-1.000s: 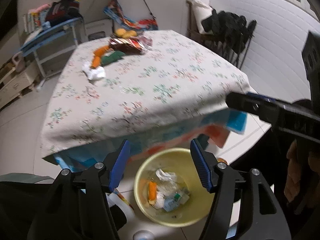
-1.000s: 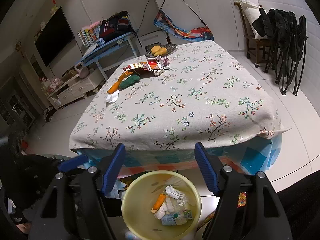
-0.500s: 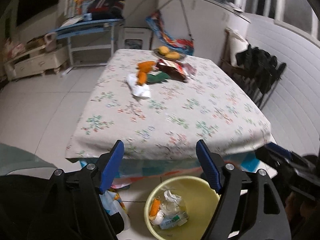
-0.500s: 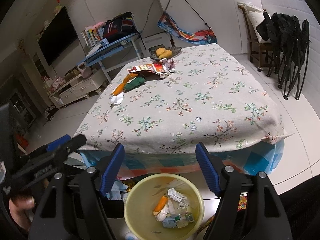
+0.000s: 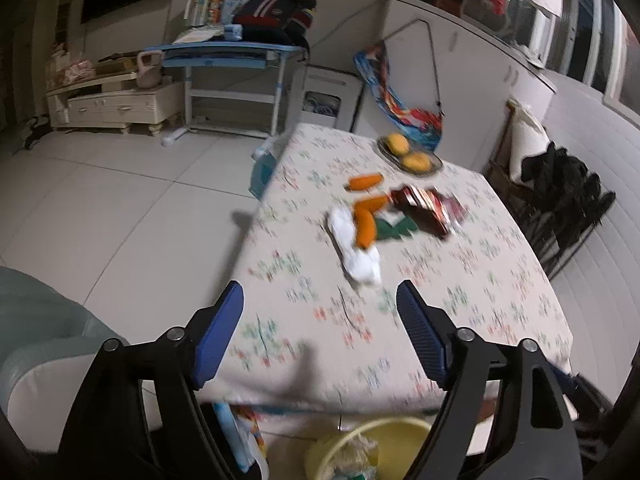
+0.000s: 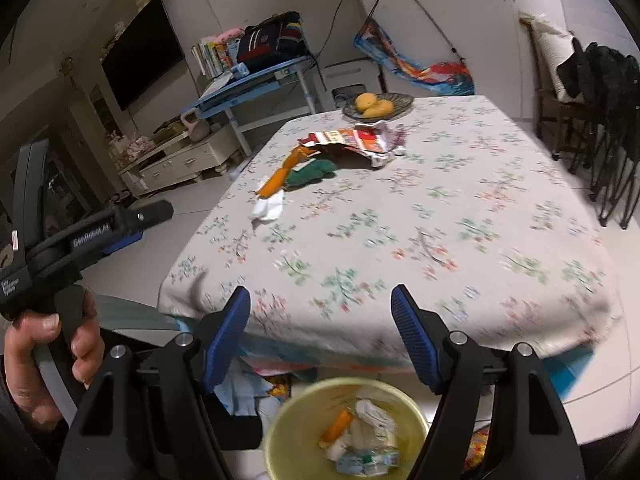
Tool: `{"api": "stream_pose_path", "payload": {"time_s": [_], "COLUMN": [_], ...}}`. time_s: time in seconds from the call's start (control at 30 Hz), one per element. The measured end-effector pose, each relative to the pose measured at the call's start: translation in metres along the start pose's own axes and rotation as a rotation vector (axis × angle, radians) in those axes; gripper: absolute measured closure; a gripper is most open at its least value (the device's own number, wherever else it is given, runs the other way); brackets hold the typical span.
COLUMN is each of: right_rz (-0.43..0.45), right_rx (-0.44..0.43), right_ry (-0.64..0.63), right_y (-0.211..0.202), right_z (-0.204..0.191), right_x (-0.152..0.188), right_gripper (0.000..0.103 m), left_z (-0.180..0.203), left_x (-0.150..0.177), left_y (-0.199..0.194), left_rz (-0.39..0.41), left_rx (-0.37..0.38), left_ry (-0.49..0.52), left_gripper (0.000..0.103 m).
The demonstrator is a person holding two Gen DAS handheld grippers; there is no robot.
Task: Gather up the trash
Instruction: 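Bring both open grippers back over the table, then grasp a small orange peel with the right gripper while the left grasps white tissue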
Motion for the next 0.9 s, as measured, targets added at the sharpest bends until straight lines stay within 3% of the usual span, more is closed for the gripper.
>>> {"api": "stream_pose_path", "payload": {"time_s": [0.17, 0.27, 0.57, 0.7, 0.8, 0.9], "right_rz": [-0.033, -0.053, -0.17, -0.217, -0.237, -0.228], "right_rx": [-0.055, -0.082, -0.085, -0.092, -0.122, -0.143], "right_ry": [0.038, 0.069, 0.175, 0.233, 0.277, 0.293], "right_y": [0.044, 0.076, 0.157, 0.177, 0.181, 0.172], "right_z": [-0.014, -0.024, -0.036, -0.035, -0.032, -0.03], "right_x": [-0.019, -0.033, -0.049, -0.042, -0.038, -0.037], "right_gripper": [0.05, 0.055, 0.058, 0.063, 0.08, 0.086], "left_z": [-0.018, -0.032, -0.042, -0.04, -0.04, -0.039], "left_x": [-0.025, -0.023, -0.01, -0.005, -0.004, -0.002], "left_y": [0.012, 0.018, 0.031, 0.035, 0.038, 0.041], "left_rz": [0.024, 0.009, -0.042, -0.061, -0.068, -0.077], "left_rx": [-0.027, -0.046, -0.051, -0.043, -0.043, -0.045], "left_ry": [-0.053, -0.123, -0.19, -0.193, -0.192, -0.188], "left_gripper": [0.024, 0.023, 0.023, 0.023, 0.023, 0.023]}}
Point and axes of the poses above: each gripper's, at about its wrist camera, not at the fingertips, and y roughly the way its jaws point, z to its right, x to its underside, the point moved 9 cm from there along y, roughly the way its jaws point, and after that the axes turned 10 degrees about z, right-handed, at the moved point
